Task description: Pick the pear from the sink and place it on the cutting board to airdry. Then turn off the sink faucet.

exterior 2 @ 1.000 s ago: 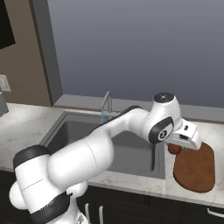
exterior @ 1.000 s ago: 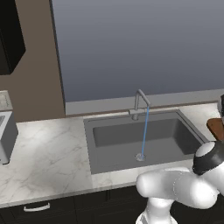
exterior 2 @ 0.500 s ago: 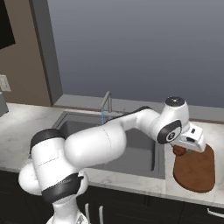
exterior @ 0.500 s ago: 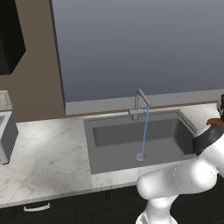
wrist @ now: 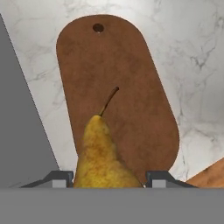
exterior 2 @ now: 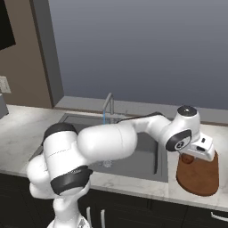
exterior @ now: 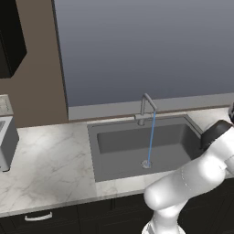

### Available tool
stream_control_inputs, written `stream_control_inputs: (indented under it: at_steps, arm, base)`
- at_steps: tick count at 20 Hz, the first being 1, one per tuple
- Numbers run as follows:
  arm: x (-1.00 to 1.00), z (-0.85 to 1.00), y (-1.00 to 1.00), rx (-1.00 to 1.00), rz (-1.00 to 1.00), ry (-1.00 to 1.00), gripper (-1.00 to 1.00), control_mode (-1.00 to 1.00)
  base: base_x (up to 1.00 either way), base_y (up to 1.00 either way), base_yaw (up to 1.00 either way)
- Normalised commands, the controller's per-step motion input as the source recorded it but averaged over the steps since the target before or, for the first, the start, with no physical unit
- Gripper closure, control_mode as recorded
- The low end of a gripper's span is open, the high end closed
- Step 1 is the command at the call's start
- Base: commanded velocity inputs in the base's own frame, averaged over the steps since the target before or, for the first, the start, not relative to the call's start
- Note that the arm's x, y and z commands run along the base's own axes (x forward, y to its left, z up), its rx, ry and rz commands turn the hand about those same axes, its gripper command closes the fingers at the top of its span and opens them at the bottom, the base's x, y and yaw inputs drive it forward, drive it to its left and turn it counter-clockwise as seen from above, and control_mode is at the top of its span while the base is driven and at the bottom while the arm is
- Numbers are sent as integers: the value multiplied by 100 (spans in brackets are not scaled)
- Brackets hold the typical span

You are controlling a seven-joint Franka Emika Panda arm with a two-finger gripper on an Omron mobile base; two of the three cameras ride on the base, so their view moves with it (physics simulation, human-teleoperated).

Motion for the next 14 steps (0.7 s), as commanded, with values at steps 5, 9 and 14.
stream_control_inputs:
  at_steps: [5, 9, 14]
  arm:
    - [0, -21, -16, 2, 1, 0, 100, -100]
    - [3, -27, -6, 1, 1, 0, 100, -100]
    - [8, -27, -1, 1, 1, 2, 100, -100]
  base:
    - [0, 0, 0]
    - [0, 0, 0]
    - [0, 0, 0]
